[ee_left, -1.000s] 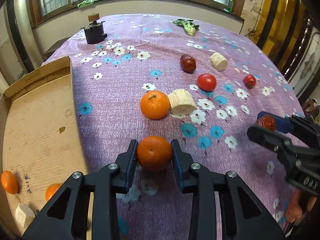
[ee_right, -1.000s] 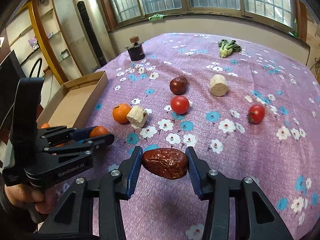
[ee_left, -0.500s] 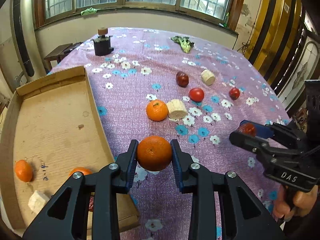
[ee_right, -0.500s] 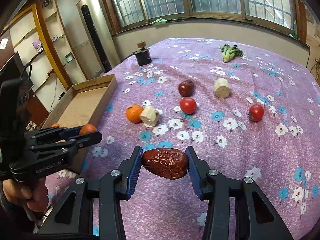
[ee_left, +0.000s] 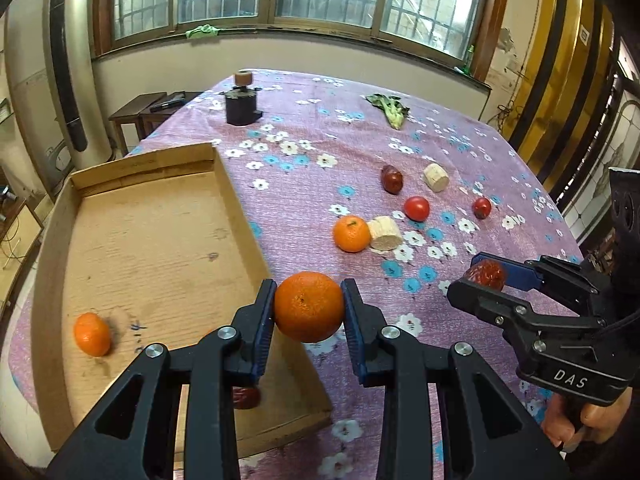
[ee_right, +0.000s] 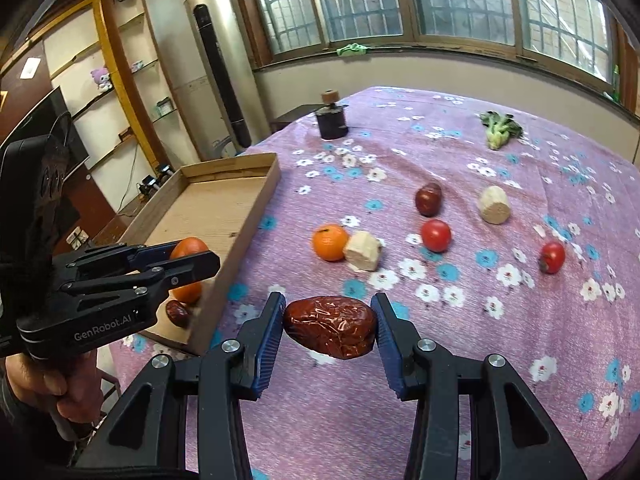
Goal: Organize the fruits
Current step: 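Carry the mandarin and red date over the cardboard tray and open both tools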
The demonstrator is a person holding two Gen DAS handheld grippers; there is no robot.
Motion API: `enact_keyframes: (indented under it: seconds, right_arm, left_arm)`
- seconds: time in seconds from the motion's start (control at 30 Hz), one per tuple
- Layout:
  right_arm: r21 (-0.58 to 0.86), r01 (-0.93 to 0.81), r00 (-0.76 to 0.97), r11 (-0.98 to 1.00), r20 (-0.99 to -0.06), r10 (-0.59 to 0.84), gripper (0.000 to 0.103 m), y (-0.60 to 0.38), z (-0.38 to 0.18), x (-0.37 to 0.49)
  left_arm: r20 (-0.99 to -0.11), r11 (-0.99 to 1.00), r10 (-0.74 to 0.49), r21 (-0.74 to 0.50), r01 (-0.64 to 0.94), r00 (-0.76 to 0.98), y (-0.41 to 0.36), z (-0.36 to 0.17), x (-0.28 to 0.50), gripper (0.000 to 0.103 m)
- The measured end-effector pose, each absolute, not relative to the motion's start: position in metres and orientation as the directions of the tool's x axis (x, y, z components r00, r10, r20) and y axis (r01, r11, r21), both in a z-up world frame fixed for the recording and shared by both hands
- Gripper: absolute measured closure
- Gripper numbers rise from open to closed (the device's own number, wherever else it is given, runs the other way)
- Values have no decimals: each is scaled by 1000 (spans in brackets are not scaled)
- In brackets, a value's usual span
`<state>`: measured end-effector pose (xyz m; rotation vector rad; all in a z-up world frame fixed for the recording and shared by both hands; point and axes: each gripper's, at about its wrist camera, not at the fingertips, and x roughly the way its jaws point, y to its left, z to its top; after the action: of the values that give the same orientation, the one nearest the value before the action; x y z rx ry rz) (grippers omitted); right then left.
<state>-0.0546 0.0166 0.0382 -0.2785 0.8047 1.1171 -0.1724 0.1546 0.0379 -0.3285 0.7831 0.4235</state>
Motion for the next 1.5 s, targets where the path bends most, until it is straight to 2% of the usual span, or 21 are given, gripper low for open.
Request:
enact_keyframes:
  seconds: [1.5]
  right_arm:
    - [177,-956,45,235,-701,712,58,123,40,-118]
  left_arm:
    - [-745,753,355,-131,-645,565,244,36,-231,73]
